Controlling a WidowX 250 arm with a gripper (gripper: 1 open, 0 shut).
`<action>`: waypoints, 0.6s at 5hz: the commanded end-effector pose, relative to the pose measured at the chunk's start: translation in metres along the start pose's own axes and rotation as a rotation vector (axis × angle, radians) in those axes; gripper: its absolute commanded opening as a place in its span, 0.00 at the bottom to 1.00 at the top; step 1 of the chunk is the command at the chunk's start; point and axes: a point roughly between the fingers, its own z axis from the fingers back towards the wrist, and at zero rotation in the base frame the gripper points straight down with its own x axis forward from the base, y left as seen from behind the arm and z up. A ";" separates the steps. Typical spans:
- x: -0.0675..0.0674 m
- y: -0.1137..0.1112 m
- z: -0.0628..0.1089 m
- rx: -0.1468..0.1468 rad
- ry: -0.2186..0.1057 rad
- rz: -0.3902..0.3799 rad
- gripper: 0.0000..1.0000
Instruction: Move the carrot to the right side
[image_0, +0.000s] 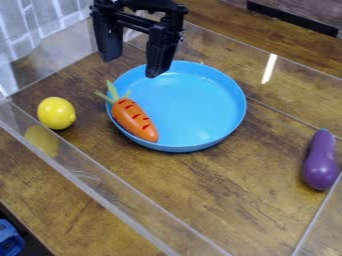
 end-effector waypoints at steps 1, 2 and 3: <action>-0.006 -0.006 -0.008 -0.012 0.014 0.023 1.00; -0.009 0.004 -0.016 -0.049 0.012 0.132 1.00; -0.010 0.016 -0.022 -0.107 -0.013 0.272 1.00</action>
